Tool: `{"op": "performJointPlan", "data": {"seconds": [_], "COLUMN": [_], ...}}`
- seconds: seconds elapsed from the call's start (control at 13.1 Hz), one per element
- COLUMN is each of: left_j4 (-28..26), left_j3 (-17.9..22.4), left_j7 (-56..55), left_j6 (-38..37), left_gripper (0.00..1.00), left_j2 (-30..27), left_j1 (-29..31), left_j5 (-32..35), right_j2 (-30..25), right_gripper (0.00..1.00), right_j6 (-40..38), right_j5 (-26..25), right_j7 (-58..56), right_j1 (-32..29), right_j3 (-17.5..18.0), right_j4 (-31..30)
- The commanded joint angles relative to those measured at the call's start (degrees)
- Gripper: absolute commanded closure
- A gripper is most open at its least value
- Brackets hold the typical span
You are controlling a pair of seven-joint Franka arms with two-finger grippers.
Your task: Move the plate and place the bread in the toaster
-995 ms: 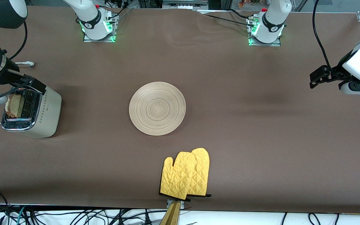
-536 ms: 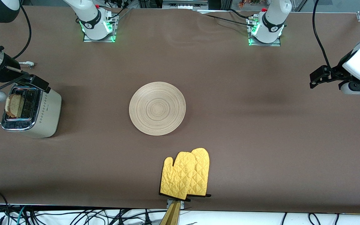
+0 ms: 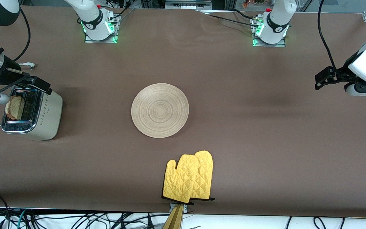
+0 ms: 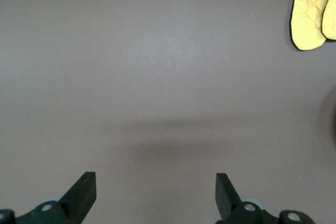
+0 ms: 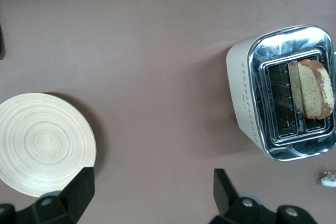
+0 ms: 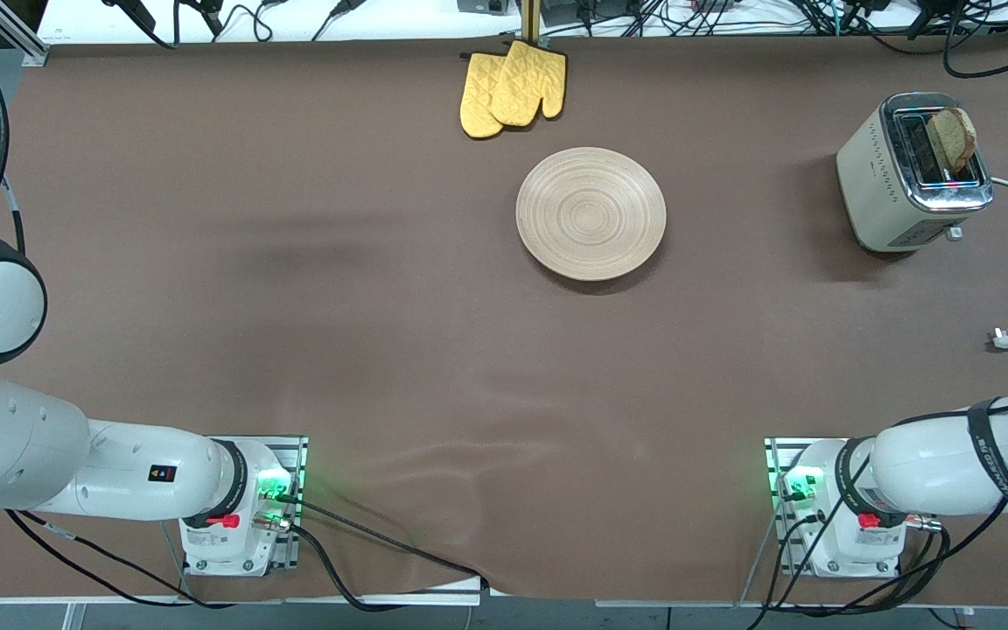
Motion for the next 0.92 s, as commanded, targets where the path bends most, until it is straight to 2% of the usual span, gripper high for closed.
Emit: {"op": "performJointPlan", "data": {"seconds": [0.0, 0.84], "left_j4": [1.3, 1.3], "left_j3": [0.1, 0.1], "left_j7": [1.2, 1.2], "left_j6": [-0.9, -0.9], "left_gripper": [0.00, 0.00], "left_j2": [0.5, 0.5], "left_j1": [-0.4, -0.4], "left_j5": [1.9, 1.9], "right_j2": [-2.6, -1.1], "right_gripper": [0.00, 0.00], "right_j6": [0.7, 0.7], "right_j5": [0.2, -0.4], "right_j7": [-5.2, -5.5], "right_j1": [-1.3, -1.4], "right_j3": [0.9, 0.6], "right_j4": [-2.0, -1.0]}}
